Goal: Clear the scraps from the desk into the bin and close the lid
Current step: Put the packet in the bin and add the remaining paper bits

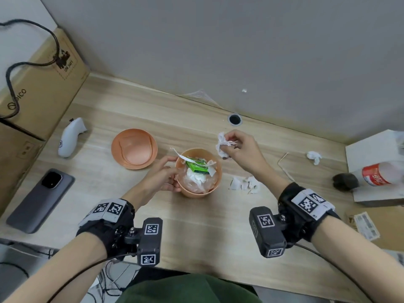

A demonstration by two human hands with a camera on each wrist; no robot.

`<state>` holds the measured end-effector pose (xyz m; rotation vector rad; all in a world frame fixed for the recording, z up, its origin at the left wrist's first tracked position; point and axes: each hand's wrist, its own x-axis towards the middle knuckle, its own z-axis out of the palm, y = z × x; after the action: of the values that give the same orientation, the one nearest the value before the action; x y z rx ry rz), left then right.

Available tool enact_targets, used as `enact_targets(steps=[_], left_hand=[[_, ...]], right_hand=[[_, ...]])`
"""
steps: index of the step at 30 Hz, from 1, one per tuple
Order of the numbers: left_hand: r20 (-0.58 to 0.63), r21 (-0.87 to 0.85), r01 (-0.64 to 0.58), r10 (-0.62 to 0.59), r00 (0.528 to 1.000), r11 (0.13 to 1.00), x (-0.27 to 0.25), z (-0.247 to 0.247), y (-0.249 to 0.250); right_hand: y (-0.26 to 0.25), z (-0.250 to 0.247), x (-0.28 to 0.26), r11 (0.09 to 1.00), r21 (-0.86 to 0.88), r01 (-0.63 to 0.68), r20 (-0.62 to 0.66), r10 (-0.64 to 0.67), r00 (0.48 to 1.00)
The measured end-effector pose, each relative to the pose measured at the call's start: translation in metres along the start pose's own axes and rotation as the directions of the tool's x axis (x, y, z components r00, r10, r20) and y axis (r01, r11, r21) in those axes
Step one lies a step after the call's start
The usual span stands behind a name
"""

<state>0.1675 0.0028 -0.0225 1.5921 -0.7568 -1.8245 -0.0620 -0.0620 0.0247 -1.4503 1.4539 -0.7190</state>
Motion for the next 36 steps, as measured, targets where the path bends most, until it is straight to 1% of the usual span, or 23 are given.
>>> enact_targets(steps=[2, 3, 4, 6, 7, 8, 10, 12, 13, 14, 15, 18, 19, 20, 22, 24, 26, 28, 29, 31, 32, 34, 36], left_hand=[[0.018, 0.009, 0.005, -0.005, 1.0, 1.0, 0.001, 0.006, 0.001], [0.024, 0.018, 0.004, -0.004, 1.0, 1.0, 0.002, 0.008, 0.001], [0.027, 0.027, 0.004, -0.004, 1.0, 1.0, 0.002, 0.01, 0.002], [0.025, 0.042, 0.002, -0.003, 1.0, 0.999, 0.001, 0.011, 0.002], [0.021, 0.048, -0.001, 0.0, 1.0, 0.999, 0.001, 0.01, 0.002], [0.017, 0.054, -0.003, 0.002, 1.0, 0.999, 0.001, 0.009, 0.002], [0.012, 0.062, -0.003, 0.003, 1.0, 0.998, 0.0, 0.006, 0.002], [0.014, 0.063, -0.001, 0.0, 1.0, 0.998, -0.001, 0.004, 0.001], [0.015, 0.062, 0.001, -0.002, 1.0, 0.998, -0.002, 0.003, 0.001], [0.018, 0.061, 0.003, -0.004, 1.0, 0.998, -0.003, 0.002, 0.0], [0.021, 0.06, 0.003, -0.004, 1.0, 0.998, -0.003, 0.002, 0.0], [0.028, 0.054, -0.009, 0.007, 1.0, 0.999, -0.004, 0.001, -0.001], [0.029, 0.055, -0.011, 0.009, 1.0, 0.998, -0.004, 0.001, -0.001], [0.027, 0.057, -0.008, 0.007, 1.0, 0.998, -0.005, 0.0, -0.002], [0.024, 0.054, 0.0, -0.001, 1.0, 0.999, -0.006, 0.0, -0.002], [0.028, 0.052, 0.002, -0.004, 1.0, 0.999, -0.006, 0.001, -0.002], [0.02, 0.058, 0.001, -0.003, 1.0, 0.998, -0.006, 0.003, -0.002], [0.011, 0.069, -0.006, 0.005, 1.0, 0.998, -0.005, 0.003, -0.002], [0.005, 0.073, -0.01, 0.01, 1.0, 0.997, -0.004, 0.003, -0.002], [-0.015, 0.074, -0.017, 0.018, 1.0, 0.997, -0.001, 0.005, 0.0], [-0.026, 0.077, -0.02, 0.022, 0.999, 0.997, 0.001, 0.006, 0.001], [-0.036, 0.089, -0.025, 0.028, 0.999, 0.996, 0.005, 0.009, 0.005], [-0.039, 0.1, -0.03, 0.034, 0.999, 0.995, 0.01, 0.014, 0.008]], right_hand=[[-0.016, 0.01, -0.001, 0.998, -0.033, 0.046, 0.079, -0.044, 0.996], [-0.018, 0.015, -0.003, 0.995, -0.082, 0.06, 0.151, -0.047, 0.987], [-0.016, 0.021, -0.004, 0.983, -0.165, 0.081, 0.251, -0.038, 0.967], [-0.008, 0.028, -0.007, 0.917, -0.364, 0.164, 0.446, 0.017, 0.895], [-0.003, 0.028, -0.007, 0.891, -0.417, 0.18, 0.488, 0.052, 0.872], [-0.002, 0.026, -0.007, 0.893, -0.422, 0.155, 0.49, 0.08, 0.868], [-0.006, 0.021, -0.006, 0.932, -0.351, 0.093, 0.448, 0.08, 0.89], [-0.009, 0.018, -0.002, 0.913, -0.384, 0.138, 0.37, 0.015, 0.929], [-0.01, 0.018, 0.0, 0.895, -0.411, 0.174, 0.364, -0.014, 0.931], [-0.012, 0.021, 0.001, 0.887, -0.415, 0.202, 0.392, -0.026, 0.92], [-0.015, 0.026, -0.001, 0.887, -0.402, 0.227, 0.448, -0.025, 0.893], [-0.016, 0.045, -0.01, 0.851, -0.427, 0.305, 0.646, 0.05, 0.762], [-0.016, 0.05, -0.013, 0.824, -0.467, 0.321, 0.675, 0.098, 0.731], [-0.015, 0.054, -0.015, 0.794, -0.517, 0.32, 0.678, 0.151, 0.72], [-0.011, 0.058, -0.014, 0.725, -0.629, 0.281, 0.635, 0.271, 0.723], [-0.008, 0.06, -0.009, 0.683, -0.687, 0.249, 0.593, 0.329, 0.735], [-0.008, 0.062, -0.006, 0.712, -0.66, 0.241, 0.603, 0.31, 0.735], [-0.013, 0.057, -0.004, 0.783, -0.57, 0.248, 0.629, 0.222, 0.745], [-0.014, 0.052, -0.004, 0.819, -0.51, 0.262, 0.633, 0.152, 0.759], [-0.016, 0.038, -0.002, 0.867, -0.424, 0.264, 0.576, 0.033, 0.817], [-0.013, 0.031, -0.001, 0.896, -0.386, 0.218, 0.512, 0.011, 0.859], [-0.005, 0.015, 0.001, 0.974, -0.219, 0.055, 0.365, 0.03, 0.93], [0.009, -0.001, 0.001, 0.994, -0.032, -0.105, 0.221, 0.109, 0.969]])
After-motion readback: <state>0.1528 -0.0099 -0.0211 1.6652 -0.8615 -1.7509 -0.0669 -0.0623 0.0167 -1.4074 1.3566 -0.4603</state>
